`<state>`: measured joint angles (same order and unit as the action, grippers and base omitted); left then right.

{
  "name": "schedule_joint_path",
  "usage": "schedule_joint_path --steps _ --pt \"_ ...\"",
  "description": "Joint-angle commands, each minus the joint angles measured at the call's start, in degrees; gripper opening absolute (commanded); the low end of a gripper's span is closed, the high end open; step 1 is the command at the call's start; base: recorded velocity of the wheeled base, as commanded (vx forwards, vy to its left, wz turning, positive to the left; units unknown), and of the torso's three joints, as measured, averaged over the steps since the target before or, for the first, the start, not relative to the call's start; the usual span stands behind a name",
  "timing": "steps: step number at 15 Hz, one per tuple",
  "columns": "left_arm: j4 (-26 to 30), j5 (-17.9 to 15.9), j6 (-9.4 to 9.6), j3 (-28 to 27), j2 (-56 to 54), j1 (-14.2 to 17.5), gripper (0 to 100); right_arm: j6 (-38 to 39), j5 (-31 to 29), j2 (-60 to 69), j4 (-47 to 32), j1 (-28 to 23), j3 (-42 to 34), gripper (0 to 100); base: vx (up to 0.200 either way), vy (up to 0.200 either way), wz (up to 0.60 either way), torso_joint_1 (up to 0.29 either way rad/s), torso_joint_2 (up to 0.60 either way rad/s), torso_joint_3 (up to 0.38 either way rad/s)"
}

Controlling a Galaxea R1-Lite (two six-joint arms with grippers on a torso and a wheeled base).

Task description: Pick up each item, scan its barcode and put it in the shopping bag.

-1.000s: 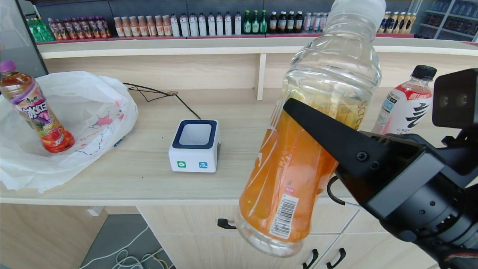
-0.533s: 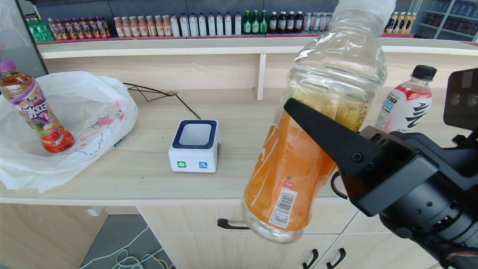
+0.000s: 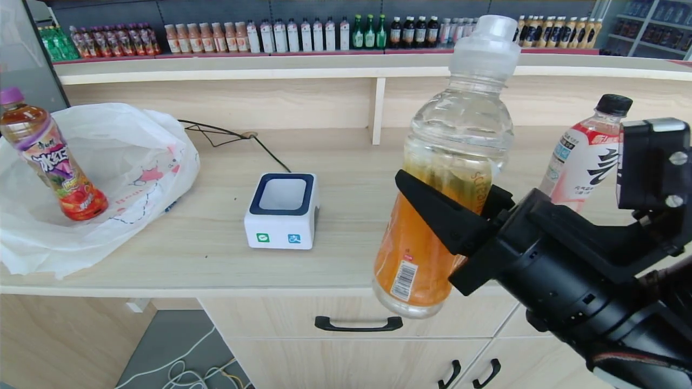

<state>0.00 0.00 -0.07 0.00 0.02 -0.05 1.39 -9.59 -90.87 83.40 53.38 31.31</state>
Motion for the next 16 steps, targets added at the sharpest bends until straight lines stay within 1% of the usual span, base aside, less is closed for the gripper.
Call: schedule_joint_path --steps 1,2,3,4,5,6,8,11,16 --pt "0.0 0.0 -0.01 0.0 0.0 0.0 100 -3.2 -4.2 -1.6 -0.3 0.1 2.0 0 0.000 0.000 0.00 0.000 0.00 0.000" --pt "0.0 0.0 -0.01 0.0 0.0 0.0 100 -4.2 -5.2 -1.9 -0.3 0.1 2.4 0 0.000 0.000 0.00 0.000 0.00 0.000" --pt "0.0 0.0 0.07 0.0 0.0 0.0 100 -7.1 -7.2 -2.6 -0.3 0.0 3.4 0 0.000 0.000 0.00 0.000 0.00 0.000" --pt "0.0 0.0 0.60 0.0 0.0 0.0 100 -8.9 -8.9 -2.7 -0.2 0.0 3.5 0 0.000 0.000 0.00 0.000 0.00 0.000" --pt "0.0 -0.1 1.22 0.0 0.0 0.0 100 -9.4 -10.2 -2.8 0.0 0.0 3.2 0 0.000 0.000 0.00 0.000 0.00 0.000" --pt "0.0 -0.1 1.22 0.0 0.0 0.0 100 -9.6 -10.8 -3.0 0.2 0.0 3.1 0 0.000 0.000 0.00 0.000 0.00 0.000" --pt "0.1 -0.1 1.22 0.0 0.0 0.0 100 -9.8 -10.8 -3.3 0.2 -0.1 3.5 0 0.000 0.000 0.00 0.000 0.00 0.000" --pt "0.0 -0.1 1.13 0.0 0.0 0.0 100 -10.8 -10.8 -3.4 0.2 -3.2 3.5 0 0.000 0.000 0.00 0.000 0.00 0.000" --pt "0.0 -0.1 1.22 0.0 0.0 0.0 100 -10.8 -10.9 -3.5 0.6 -3.2 2.6 0 0.000 0.000 0.00 0.000 0.00 0.000"
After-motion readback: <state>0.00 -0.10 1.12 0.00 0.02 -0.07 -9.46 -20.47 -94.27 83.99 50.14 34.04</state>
